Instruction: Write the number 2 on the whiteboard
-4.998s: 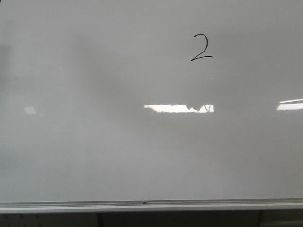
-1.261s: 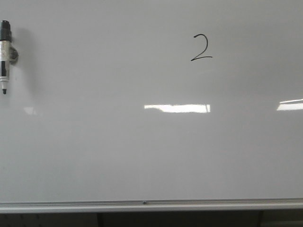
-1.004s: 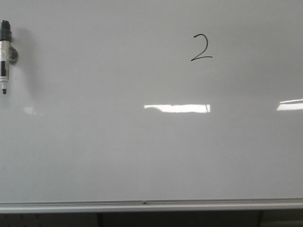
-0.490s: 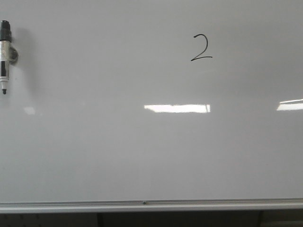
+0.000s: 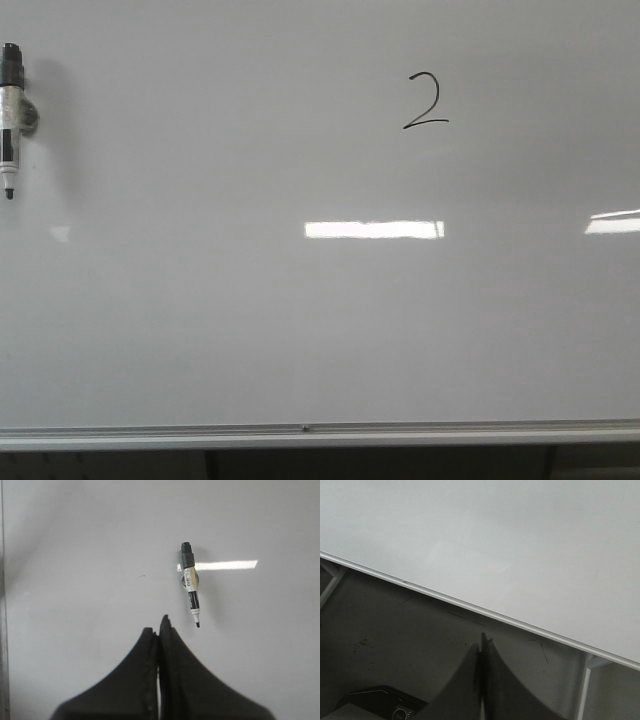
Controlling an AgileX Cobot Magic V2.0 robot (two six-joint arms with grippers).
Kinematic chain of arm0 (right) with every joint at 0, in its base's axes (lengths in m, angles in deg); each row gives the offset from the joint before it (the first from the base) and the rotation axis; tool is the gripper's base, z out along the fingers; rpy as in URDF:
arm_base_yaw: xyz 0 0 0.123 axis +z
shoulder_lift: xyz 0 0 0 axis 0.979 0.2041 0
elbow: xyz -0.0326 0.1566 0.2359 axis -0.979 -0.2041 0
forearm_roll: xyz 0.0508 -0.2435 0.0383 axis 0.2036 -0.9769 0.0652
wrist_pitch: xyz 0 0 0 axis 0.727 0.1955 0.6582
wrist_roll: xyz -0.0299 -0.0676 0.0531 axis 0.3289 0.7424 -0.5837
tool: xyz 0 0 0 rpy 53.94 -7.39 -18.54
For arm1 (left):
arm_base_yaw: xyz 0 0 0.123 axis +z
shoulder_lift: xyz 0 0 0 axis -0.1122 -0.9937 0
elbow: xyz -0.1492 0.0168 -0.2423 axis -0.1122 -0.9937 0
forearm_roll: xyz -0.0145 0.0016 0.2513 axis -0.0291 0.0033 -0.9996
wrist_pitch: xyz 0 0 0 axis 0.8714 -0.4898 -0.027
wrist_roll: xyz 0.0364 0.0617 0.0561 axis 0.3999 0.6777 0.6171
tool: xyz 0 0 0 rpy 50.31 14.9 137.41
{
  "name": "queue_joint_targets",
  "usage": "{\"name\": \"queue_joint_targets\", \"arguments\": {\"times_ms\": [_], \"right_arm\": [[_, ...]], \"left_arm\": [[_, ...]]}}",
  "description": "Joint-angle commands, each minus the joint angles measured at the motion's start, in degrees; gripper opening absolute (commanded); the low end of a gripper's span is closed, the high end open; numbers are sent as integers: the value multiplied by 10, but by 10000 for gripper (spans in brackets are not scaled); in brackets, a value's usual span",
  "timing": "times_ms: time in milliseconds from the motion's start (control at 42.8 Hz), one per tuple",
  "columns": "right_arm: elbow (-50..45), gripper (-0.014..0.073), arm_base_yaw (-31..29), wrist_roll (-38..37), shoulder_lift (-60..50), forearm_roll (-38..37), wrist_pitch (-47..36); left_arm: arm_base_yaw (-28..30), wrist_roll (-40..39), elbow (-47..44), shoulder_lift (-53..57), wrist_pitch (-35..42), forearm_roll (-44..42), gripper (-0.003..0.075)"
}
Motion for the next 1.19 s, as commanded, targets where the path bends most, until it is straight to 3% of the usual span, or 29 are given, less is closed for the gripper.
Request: {"name": "queue_joint_targets", "arguments": {"times_ms": [0, 234, 444, 934, 1168], "right_arm": [[17, -69, -4, -2, 2, -3, -30], [17, -69, -4, -2, 2, -3, -30], [17, -69, -4, -2, 2, -3, -30], [17, -69, -4, -2, 2, -3, -30], [17, -69, -4, -2, 2, -3, -30]], "left_arm": [[2, -4, -52, 23, 131, 19, -20], [5, -4, -182, 66, 267, 50, -20], [5, -4, -241, 82, 356, 50, -20], [5, -2, -241, 80, 331, 46, -20], [5, 43, -241, 80, 312, 73, -20]]}}
